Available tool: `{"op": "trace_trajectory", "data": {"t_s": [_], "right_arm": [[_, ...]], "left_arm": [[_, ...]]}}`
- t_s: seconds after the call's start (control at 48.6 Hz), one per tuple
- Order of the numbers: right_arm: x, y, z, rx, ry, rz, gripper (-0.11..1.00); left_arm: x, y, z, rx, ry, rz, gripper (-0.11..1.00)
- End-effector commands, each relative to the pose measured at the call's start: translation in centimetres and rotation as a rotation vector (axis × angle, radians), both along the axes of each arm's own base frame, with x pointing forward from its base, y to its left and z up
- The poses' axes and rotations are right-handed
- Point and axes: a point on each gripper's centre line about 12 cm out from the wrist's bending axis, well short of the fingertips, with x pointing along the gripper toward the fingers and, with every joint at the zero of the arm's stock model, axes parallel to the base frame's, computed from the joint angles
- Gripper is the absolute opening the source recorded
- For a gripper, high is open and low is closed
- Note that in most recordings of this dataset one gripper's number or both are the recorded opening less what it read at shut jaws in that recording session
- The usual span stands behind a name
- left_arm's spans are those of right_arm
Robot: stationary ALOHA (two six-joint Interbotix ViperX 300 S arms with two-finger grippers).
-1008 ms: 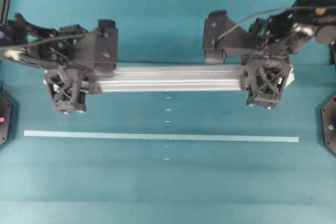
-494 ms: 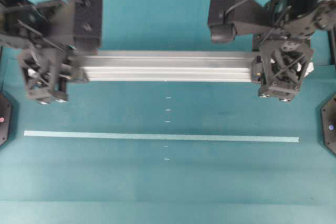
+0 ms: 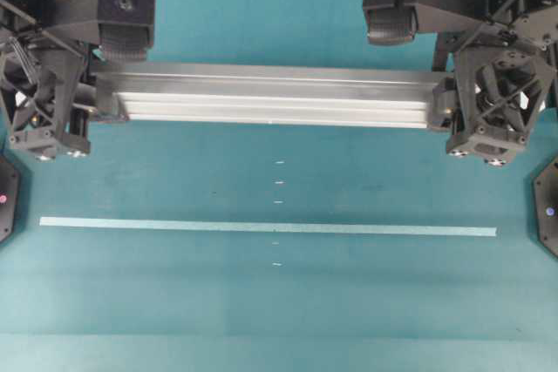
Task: Lift the metal rail with both hands and move it towards you.
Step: 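Lift the held rail off the table with both grippers, then carry the rail toward the near side and lower it onto the table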
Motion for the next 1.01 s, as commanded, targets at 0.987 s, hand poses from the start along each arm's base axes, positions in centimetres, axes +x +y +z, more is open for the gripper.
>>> {"op": "trace_trajectory", "data": {"t_s": [0.987], "right_arm": [[0.2,-0.3,-1.4,0.025,0.030,-0.060,0.37]], "left_arm": [[1.6,-0.1,-0.2,-0.006,-0.020,0.018,0.29]]}}
